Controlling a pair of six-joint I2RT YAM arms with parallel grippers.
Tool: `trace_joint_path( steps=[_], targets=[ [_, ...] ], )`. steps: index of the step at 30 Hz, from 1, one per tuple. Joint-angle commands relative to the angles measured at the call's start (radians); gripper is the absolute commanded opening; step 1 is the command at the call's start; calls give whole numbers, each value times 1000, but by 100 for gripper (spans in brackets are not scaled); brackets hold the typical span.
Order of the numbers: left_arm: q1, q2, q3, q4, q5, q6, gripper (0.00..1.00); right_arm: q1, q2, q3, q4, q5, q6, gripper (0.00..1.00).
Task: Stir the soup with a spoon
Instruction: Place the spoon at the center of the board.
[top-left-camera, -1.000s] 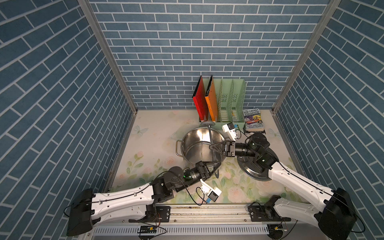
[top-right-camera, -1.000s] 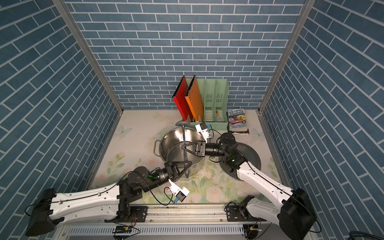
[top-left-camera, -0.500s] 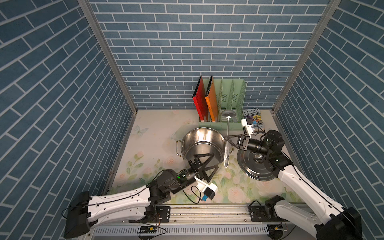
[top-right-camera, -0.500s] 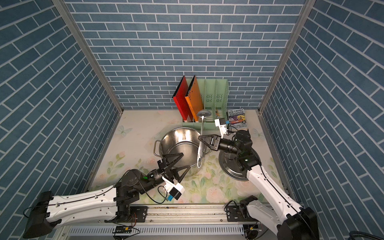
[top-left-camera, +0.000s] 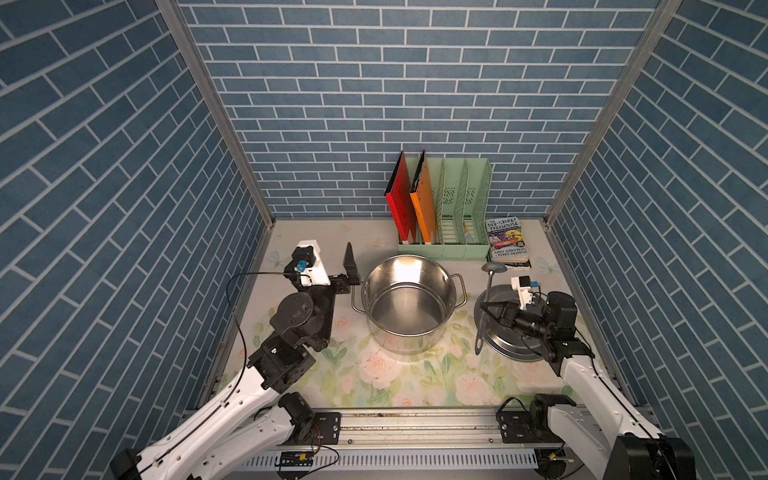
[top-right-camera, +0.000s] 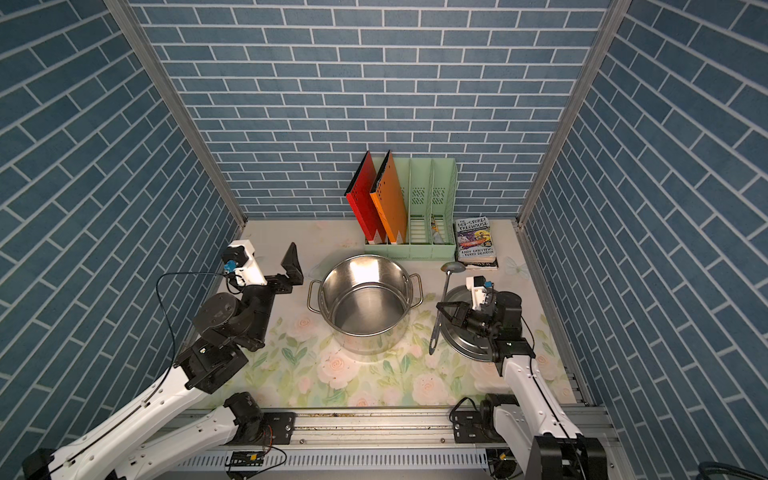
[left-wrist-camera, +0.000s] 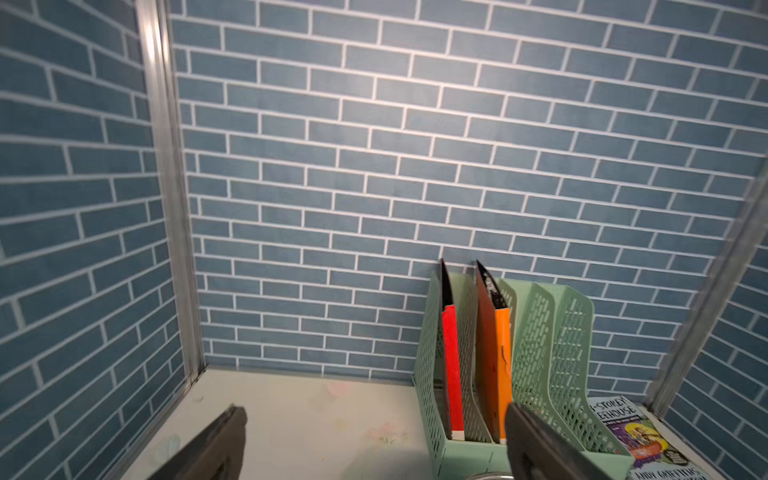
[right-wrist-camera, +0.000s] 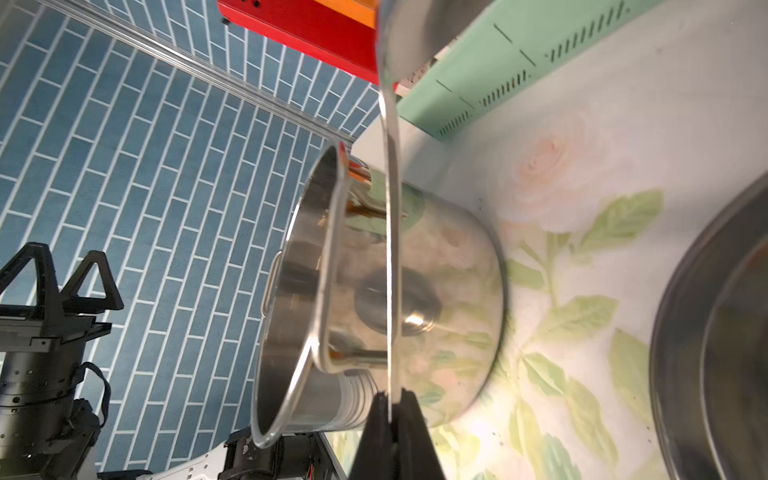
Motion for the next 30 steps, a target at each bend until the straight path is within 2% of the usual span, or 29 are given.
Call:
trace_joint_path(
  steps=[1,4,11,19,24,27,30],
  targets=[
    [44,-35,-55,-114,-18,-210,100,-4,27,-47,59,-9,-81,0],
    [49,-51,-74,-128,-38,-195,100,12,97,-61,62,-40,-125,0],
    [51,-72,-117,-90,-65,-148,100,169,298,-64,171,4,-141,0],
    [51,-102,-145,-80,-67,-133,100,213,472,-67,263,60,-158,0],
    [53,-104,-156,-77,-91,-120,100,216,517,-63,220,119,-203,0],
    [53,-101,-178,-63,-109,-115,100,215,521,-66,199,151,-222,7],
    [54,-94,-199,-40,-144,-120,100,215,499,-63,162,188,-239,22]
  ],
)
